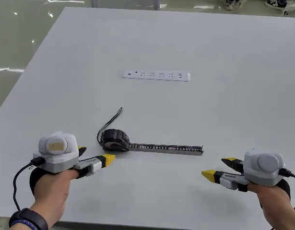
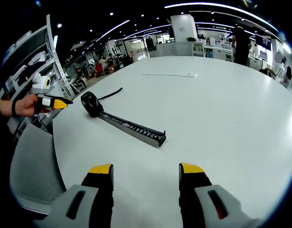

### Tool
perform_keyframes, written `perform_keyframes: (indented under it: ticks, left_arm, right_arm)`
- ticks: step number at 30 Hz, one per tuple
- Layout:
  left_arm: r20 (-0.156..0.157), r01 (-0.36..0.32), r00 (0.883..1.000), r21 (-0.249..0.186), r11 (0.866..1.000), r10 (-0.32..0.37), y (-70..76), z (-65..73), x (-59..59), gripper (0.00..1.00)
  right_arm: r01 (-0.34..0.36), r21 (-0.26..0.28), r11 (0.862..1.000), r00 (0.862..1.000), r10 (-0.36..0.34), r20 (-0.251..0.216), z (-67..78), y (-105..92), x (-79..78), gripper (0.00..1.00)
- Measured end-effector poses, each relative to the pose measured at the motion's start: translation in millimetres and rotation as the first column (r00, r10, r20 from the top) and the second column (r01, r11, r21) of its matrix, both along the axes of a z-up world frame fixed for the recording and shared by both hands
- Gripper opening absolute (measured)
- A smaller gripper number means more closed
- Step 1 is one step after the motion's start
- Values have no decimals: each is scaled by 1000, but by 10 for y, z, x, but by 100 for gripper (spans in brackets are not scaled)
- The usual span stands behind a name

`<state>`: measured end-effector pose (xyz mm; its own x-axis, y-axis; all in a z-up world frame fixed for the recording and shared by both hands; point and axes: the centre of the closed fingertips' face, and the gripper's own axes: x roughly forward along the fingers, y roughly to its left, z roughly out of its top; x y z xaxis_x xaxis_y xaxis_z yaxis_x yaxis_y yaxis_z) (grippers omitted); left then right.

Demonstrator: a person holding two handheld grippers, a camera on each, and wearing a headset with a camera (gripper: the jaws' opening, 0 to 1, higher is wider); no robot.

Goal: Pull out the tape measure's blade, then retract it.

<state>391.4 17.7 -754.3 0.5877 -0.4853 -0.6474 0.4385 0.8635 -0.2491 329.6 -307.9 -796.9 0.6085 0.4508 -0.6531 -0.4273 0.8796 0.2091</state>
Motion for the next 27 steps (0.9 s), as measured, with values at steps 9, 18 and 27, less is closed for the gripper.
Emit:
perform_keyframes:
  ticks: [9,18,27]
  left_arm:
    - [-22,-22,1000,-6,1000,22,-71,-97,70,59]
    - [-41,-58,998,-25,998,57,-145,-128,168,59]
    - [-62,-116,992,-40,993,113,-206,-144,249,59]
  right_arm:
    - [-30,-5,1000,999,30,-20,-94,-28,108,55]
    - [-67,-22,997,997,66,-37,-131,-50,245,53]
    - [-120,-37,992,992,118,-46,-168,-29,417,50]
